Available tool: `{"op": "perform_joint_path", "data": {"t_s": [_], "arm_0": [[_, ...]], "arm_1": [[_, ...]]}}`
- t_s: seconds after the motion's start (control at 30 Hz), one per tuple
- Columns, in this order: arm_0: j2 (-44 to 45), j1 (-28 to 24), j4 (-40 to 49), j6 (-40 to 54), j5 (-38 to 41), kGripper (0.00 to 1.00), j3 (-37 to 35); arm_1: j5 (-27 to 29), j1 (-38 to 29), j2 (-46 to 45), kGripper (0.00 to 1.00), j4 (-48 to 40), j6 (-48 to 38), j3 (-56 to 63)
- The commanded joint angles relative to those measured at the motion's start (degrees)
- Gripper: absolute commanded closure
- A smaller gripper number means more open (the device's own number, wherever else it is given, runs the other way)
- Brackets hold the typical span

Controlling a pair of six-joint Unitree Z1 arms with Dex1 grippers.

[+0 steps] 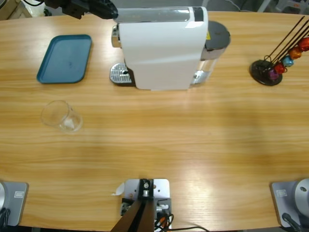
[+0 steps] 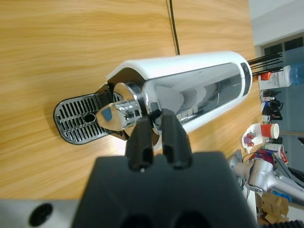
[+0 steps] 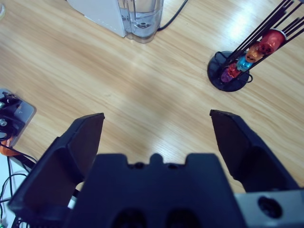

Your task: Pour coffee

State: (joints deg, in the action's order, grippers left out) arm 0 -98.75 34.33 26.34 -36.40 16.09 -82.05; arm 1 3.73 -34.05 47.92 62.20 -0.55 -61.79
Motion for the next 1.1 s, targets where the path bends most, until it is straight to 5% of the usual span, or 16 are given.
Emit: {"op": "perform_joint_path", "data": {"t_s": [0.03,1.1], "arm_0": [[-0.64,1.32,-0.82,-0.39,1.52,1.000,0.66],[2.19,3.43,-2.96,-2.97,3.07,1.000,-8.41]], "arm_1": [[1.01,0.48,1.16,0.000,-0.23,-0.68,1.00],[1.37,0.48,0.79,0.000,-0.32,-0.77,1.05]]}}
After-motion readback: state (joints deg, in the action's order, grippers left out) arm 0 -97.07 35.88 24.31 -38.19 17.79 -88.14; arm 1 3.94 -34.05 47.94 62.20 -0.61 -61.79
